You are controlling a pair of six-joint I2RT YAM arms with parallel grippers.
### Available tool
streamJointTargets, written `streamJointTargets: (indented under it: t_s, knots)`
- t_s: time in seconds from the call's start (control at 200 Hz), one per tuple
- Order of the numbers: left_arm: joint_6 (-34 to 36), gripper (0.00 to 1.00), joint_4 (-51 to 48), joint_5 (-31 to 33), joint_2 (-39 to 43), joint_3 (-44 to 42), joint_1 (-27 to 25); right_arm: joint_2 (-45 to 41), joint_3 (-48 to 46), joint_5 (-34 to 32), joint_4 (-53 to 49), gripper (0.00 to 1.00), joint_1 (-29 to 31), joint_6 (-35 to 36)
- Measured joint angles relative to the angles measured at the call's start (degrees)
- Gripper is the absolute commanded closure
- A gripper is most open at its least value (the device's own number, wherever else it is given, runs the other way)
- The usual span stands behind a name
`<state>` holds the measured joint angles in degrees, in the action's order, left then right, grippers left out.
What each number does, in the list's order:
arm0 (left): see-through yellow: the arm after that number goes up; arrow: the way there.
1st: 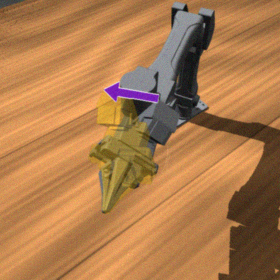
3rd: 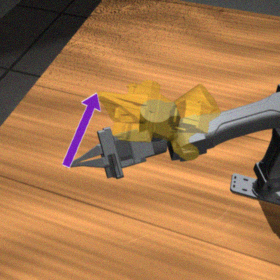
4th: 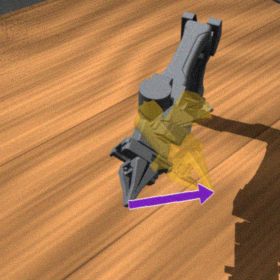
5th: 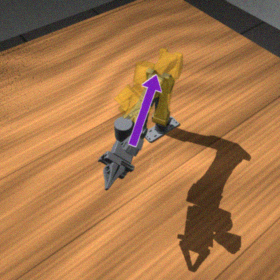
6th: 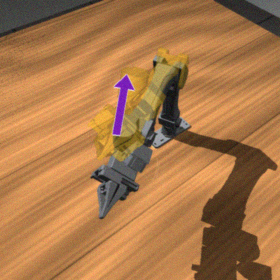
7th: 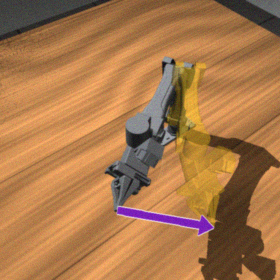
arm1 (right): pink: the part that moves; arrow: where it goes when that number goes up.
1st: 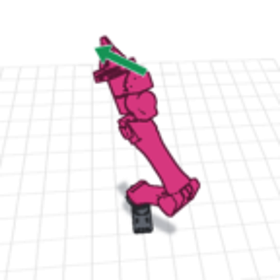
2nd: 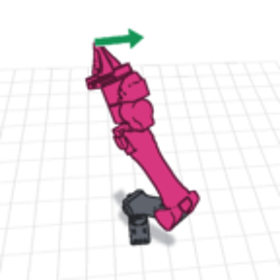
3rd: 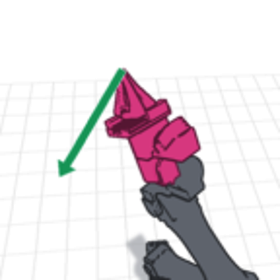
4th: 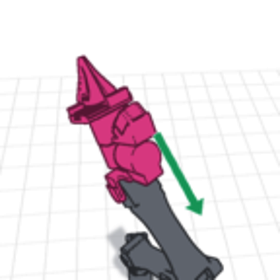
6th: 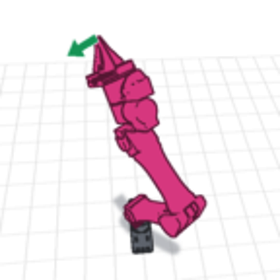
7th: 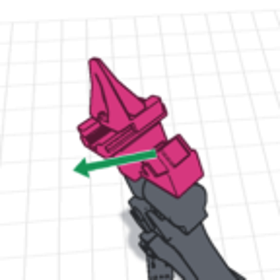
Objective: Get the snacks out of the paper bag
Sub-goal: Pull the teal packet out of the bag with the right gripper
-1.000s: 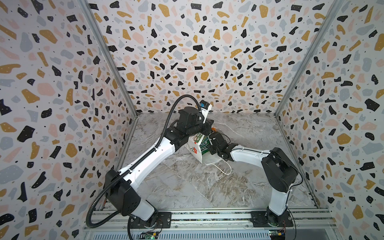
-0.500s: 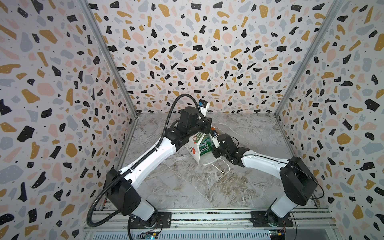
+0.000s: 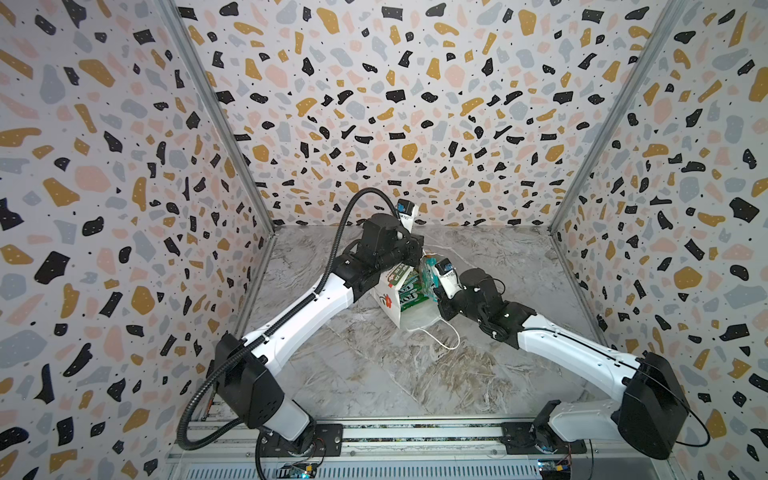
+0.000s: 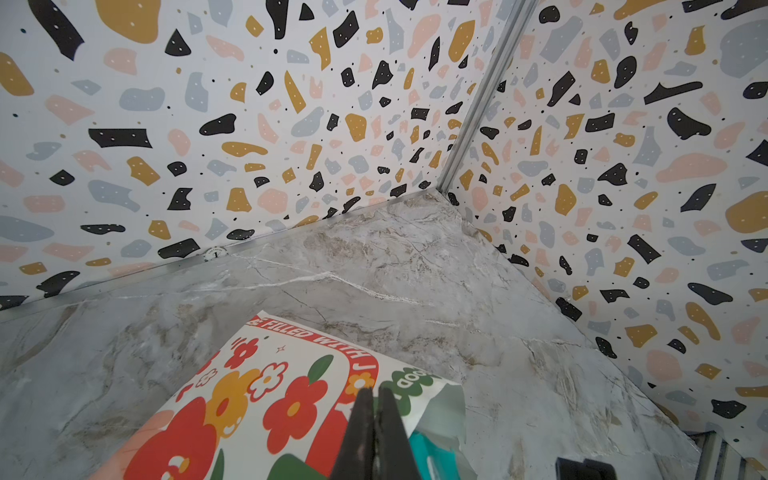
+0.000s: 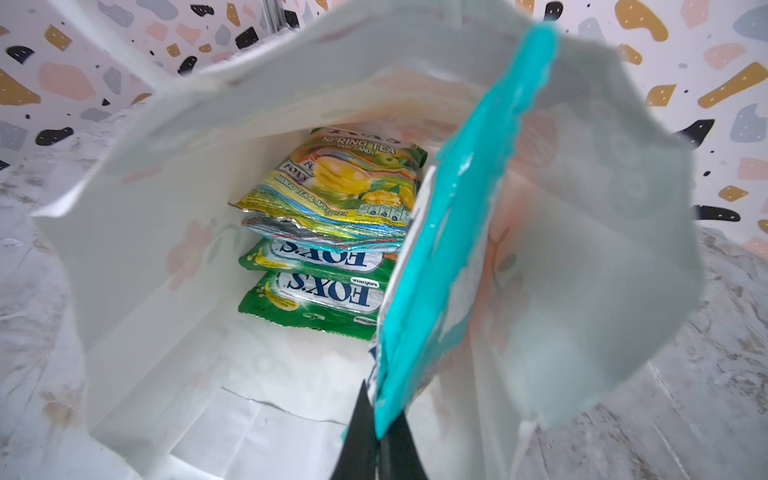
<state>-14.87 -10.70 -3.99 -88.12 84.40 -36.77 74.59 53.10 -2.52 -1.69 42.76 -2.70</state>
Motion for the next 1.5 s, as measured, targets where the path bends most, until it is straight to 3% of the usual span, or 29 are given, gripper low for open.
streamJointTargets:
  t_s: [0.701, 1.167, 1.502]
  knots:
    - [-1.0, 1.0, 0.0, -0.2, 0.0, 0.0, 0.0, -17.2, 5.2, -0.8, -11.9, 1.0, -1.7, 3.0]
    - [-1.0, 1.0, 0.0, -0.2, 0.0, 0.0, -0.1, -22.4, 6.3, -0.2, -17.3, 1.0, -17.9, -1.6]
    - [-1.0, 1.0, -0.1, -0.2, 0.0, 0.0, -0.1, -15.6, 6.1, 8.6, -16.5, 1.0, -33.9, -7.6]
